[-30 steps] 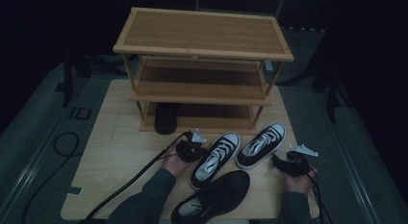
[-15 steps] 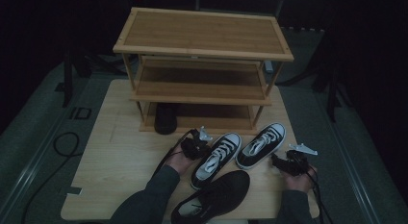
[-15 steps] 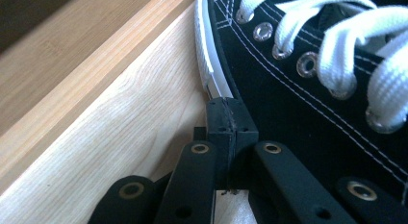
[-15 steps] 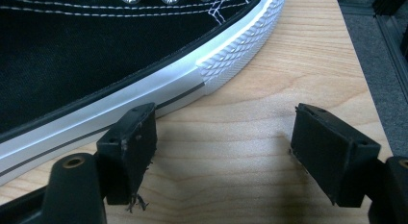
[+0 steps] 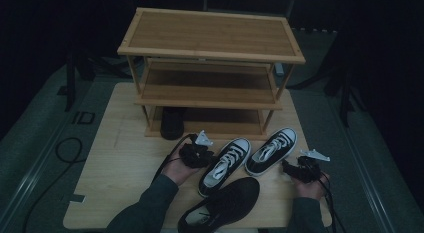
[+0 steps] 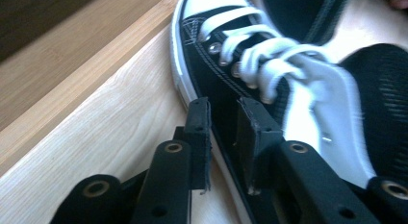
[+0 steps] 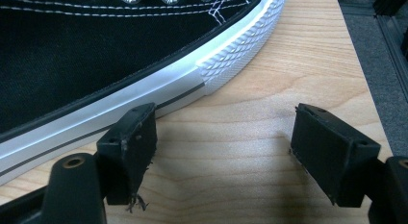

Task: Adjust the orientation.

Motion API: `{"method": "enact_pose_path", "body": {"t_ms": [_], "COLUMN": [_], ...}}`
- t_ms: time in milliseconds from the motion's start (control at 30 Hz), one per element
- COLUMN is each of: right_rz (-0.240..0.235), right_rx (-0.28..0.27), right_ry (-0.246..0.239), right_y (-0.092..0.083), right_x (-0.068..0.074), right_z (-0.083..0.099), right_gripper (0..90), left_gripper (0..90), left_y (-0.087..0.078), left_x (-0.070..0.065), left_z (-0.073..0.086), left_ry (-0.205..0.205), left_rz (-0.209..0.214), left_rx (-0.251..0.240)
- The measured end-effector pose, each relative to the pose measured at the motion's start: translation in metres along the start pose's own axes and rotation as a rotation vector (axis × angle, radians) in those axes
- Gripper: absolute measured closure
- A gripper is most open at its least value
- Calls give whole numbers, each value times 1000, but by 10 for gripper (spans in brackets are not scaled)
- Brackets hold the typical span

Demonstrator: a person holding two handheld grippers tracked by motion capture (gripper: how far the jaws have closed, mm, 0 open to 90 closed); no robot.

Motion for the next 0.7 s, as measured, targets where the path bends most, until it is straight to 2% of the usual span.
{"method": "enact_pose_path", "body": {"t_ms": [133, 200, 233, 267, 333, 433, 467, 700], "right_rz": [0, 0, 0, 0, 0, 0, 0, 0], "right_rx": [0, 0, 0, 0, 0, 0, 0, 0], "right_ry": [0, 0, 0, 0, 0, 0, 0, 0], "right_y": [0, 0, 0, 0, 0, 0, 0, 0], "right_x": [0, 0, 0, 0, 0, 0, 0, 0], "right_z": [0, 0, 0, 0, 0, 0, 0, 0], "right_gripper": [238, 238, 238, 238, 239, 239, 238, 238], "left_gripper": [704, 684, 682, 675, 662, 658, 658, 655], "left_y": [-18, -26, -31, -31, -43, -45, -50, -62], "left_x": [-7, -11, -14, -14, -25, -28, -33, -43], "left_z": [-1, -1, -1, -1, 2, 3, 5, 11], "left_ry": [2, -11, -2, -2, 11, 22, 32, 33], "left_rz": [19, 35, 46, 46, 65, 63, 63, 62], "left_rx": [-3, -3, -2, -2, -5, 6, 6, 28]}}
Point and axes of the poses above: each handheld gripper's, and its own axes: y roughly forward along the jaws, z roughly out of its underside, x roughly to its left, the point moved 2 cm from there along y, roughly forward along the jaws, and after that the axes turned 7 degrees about -y, right-handed, at the moved point
